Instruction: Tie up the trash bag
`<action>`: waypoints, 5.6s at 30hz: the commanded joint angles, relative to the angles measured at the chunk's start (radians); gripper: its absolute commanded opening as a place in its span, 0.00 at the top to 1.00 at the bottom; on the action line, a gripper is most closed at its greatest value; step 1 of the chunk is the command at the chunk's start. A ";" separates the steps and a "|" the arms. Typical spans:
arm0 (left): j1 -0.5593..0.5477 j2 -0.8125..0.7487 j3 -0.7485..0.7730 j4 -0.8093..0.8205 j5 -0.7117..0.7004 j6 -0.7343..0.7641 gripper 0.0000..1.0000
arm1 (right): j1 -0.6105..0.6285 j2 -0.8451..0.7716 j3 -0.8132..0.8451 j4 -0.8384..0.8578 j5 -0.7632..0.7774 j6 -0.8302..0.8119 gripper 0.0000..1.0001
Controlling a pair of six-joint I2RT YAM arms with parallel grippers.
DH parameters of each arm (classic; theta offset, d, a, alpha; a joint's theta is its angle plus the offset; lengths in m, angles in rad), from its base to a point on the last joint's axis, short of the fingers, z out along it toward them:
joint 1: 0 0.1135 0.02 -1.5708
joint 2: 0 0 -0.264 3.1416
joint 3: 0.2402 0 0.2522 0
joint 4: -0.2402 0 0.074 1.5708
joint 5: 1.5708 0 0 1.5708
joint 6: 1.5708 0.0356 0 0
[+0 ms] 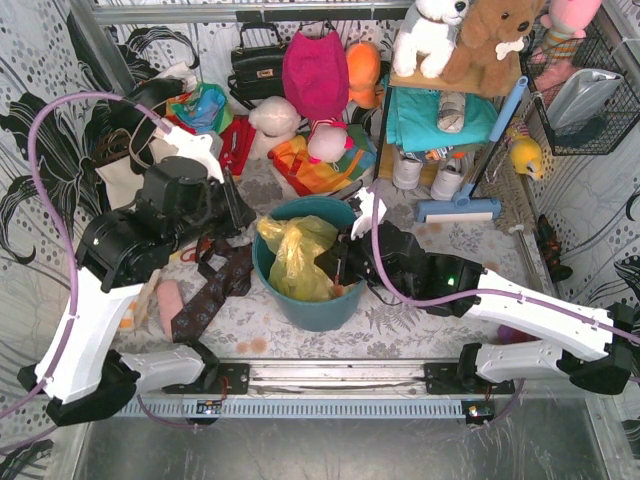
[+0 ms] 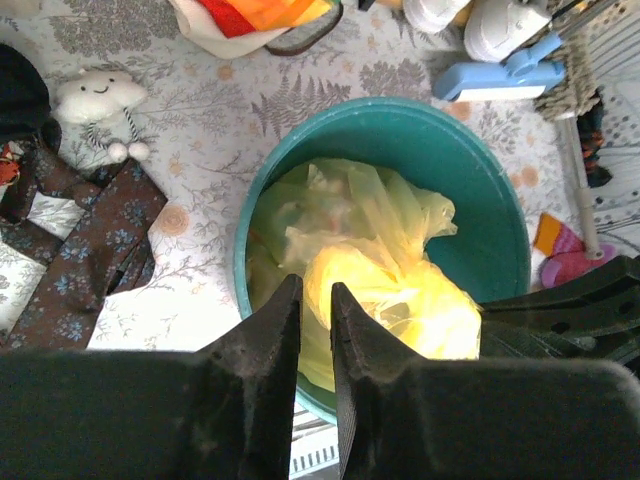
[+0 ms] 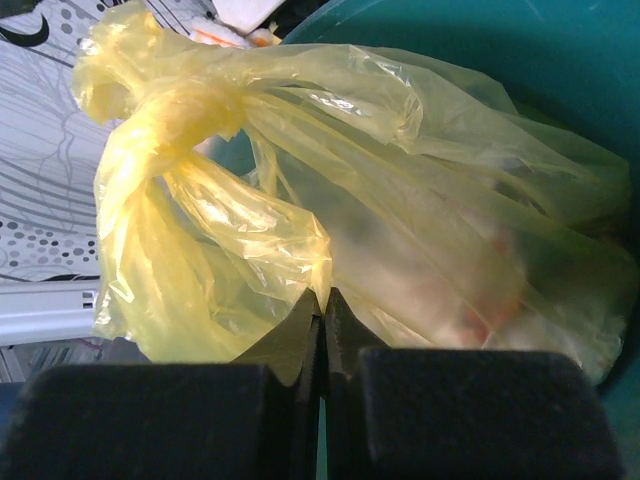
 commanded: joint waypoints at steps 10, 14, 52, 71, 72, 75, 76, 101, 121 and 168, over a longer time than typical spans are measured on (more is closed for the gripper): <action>-0.335 0.180 0.182 -0.198 -0.384 -0.031 0.63 | 0.003 0.015 0.037 0.030 -0.012 -0.021 1.00; -0.362 0.195 0.173 -0.218 -0.419 -0.022 0.63 | 0.003 0.017 0.041 0.027 -0.015 -0.021 1.00; -0.369 0.162 0.017 -0.219 -0.448 0.009 0.75 | 0.002 0.012 0.048 0.009 -0.001 -0.021 1.00; -0.373 0.109 0.051 -0.142 -0.557 0.015 1.00 | 0.002 0.012 0.047 0.008 0.007 -0.021 1.00; -0.373 0.099 0.044 -0.120 -0.566 0.018 1.00 | 0.002 0.012 0.048 0.004 0.008 -0.021 1.00; -0.373 0.074 0.007 -0.040 -0.576 0.036 1.00 | 0.002 0.009 0.051 -0.009 0.014 -0.020 1.00; -0.373 0.061 -0.010 -0.010 -0.574 0.043 1.00 | 0.003 0.007 0.051 -0.014 0.016 -0.019 1.00; -0.373 0.039 -0.033 -0.127 -0.525 -0.043 0.47 | 0.002 0.005 0.050 -0.035 0.010 -0.012 1.00; -0.372 0.003 -0.148 -0.043 -0.441 -0.036 0.60 | 0.002 -0.004 0.042 -0.024 0.011 -0.012 1.00; -0.360 -0.141 -0.188 -0.091 -0.831 -0.166 1.00 | 0.003 -0.193 0.121 -0.413 0.305 -0.018 1.00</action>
